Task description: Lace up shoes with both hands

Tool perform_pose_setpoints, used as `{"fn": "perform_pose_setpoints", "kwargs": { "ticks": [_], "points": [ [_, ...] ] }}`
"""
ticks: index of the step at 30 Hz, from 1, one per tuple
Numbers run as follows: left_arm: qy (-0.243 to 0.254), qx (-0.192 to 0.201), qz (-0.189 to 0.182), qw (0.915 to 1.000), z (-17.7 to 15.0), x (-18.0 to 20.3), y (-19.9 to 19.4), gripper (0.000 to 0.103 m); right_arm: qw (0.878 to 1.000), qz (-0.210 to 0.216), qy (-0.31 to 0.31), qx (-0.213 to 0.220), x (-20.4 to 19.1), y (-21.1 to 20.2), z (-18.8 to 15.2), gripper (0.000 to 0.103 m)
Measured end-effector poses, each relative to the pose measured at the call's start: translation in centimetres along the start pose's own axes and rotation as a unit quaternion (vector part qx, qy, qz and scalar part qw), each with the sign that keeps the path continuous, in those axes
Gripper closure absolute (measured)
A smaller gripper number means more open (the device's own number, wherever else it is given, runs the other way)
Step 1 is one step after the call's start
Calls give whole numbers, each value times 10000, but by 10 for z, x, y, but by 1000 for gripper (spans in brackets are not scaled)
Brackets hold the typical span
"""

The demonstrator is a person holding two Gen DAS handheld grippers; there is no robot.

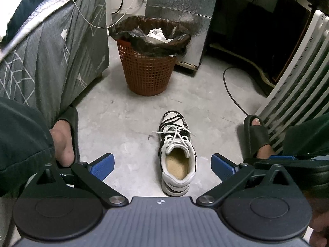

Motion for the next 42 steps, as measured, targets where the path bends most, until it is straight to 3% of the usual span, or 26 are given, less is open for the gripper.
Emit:
{"fn": "perform_pose_setpoints", "kwargs": {
  "ticks": [21, 42],
  "points": [
    [-48, -304, 24, 9995, -9, 6, 25, 0, 9993, -140, 265, -201, 15, 20, -12, 50],
    [-29, -535, 49, 9985, -21, 10, 44, 0, 9991, -307, -54, -277, 13, 26, -19, 50]
  ]
}}
Point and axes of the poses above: each gripper's, at about its wrist camera, not at the fingertips, and y roughly the way its jaws point, x to its right, z to its top, the point moved 3 cm from there along y, roughly the way its jaws point, and after that the axes turned 1 degree about z, right-handed, at the moved point
